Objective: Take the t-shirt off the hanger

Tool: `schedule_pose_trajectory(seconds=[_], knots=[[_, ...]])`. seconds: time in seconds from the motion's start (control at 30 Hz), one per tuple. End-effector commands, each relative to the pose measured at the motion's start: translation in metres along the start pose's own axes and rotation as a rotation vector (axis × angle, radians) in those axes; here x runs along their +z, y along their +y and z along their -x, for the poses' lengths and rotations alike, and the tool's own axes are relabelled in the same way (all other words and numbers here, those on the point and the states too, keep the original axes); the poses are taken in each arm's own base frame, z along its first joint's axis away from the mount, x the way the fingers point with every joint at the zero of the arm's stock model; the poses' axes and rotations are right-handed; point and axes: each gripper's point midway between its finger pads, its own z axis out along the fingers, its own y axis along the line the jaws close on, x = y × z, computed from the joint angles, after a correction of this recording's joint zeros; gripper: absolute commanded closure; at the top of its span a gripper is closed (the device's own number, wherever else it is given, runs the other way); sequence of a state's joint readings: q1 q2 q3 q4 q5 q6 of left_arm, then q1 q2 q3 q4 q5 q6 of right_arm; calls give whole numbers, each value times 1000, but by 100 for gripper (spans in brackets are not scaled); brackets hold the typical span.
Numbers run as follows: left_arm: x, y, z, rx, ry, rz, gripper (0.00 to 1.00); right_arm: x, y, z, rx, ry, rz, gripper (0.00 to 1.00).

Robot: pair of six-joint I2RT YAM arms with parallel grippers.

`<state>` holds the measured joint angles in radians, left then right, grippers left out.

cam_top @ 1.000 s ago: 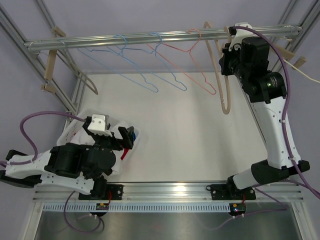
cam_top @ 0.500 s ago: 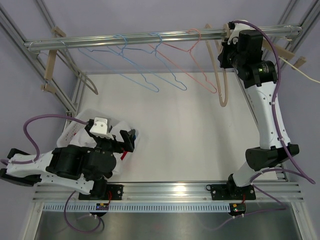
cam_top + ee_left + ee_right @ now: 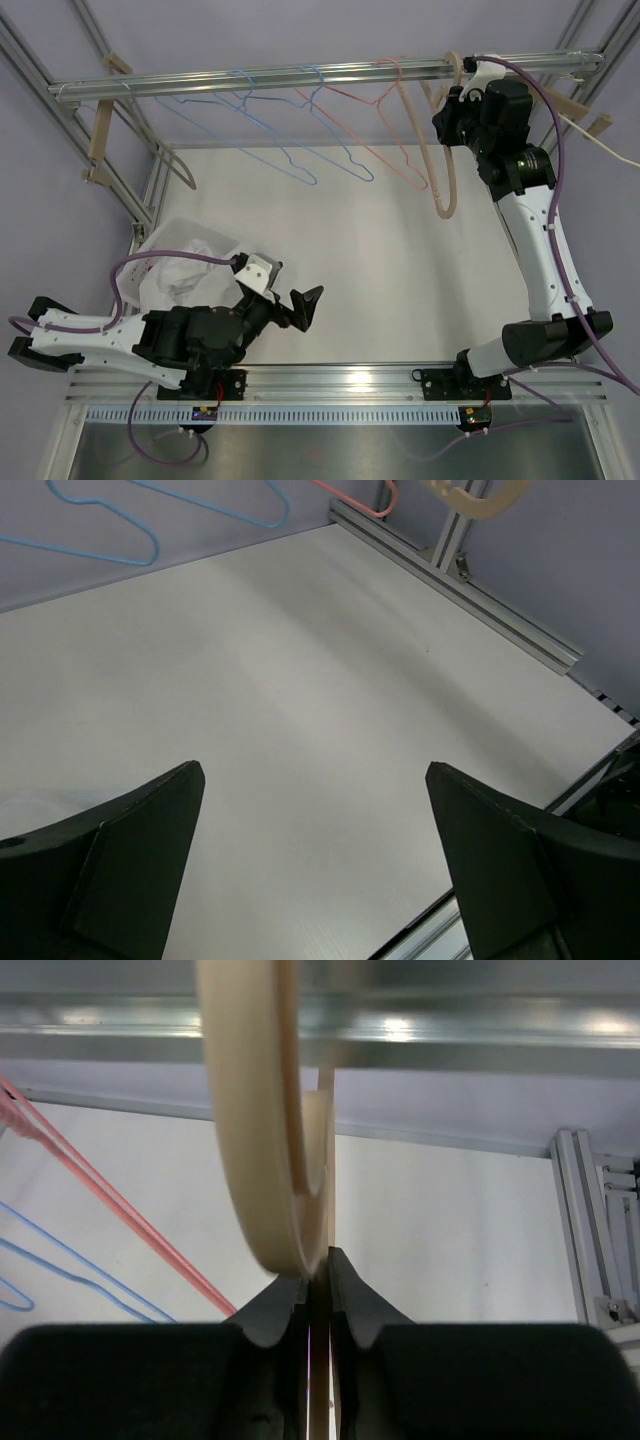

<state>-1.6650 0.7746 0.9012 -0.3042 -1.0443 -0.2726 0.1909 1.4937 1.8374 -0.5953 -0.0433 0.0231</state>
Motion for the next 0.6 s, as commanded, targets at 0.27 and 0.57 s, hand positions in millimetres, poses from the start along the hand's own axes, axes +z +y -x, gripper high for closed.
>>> schedule_pose_trajectory(seconds=[0.27, 0.57], knots=[[5, -33, 26, -106, -54, -101, 1, -41, -2, -1, 50, -52, -23, 48], [3, -30, 37, -76, -54, -95, 1, -133, 16, 32, 242, -308, 51, 1]])
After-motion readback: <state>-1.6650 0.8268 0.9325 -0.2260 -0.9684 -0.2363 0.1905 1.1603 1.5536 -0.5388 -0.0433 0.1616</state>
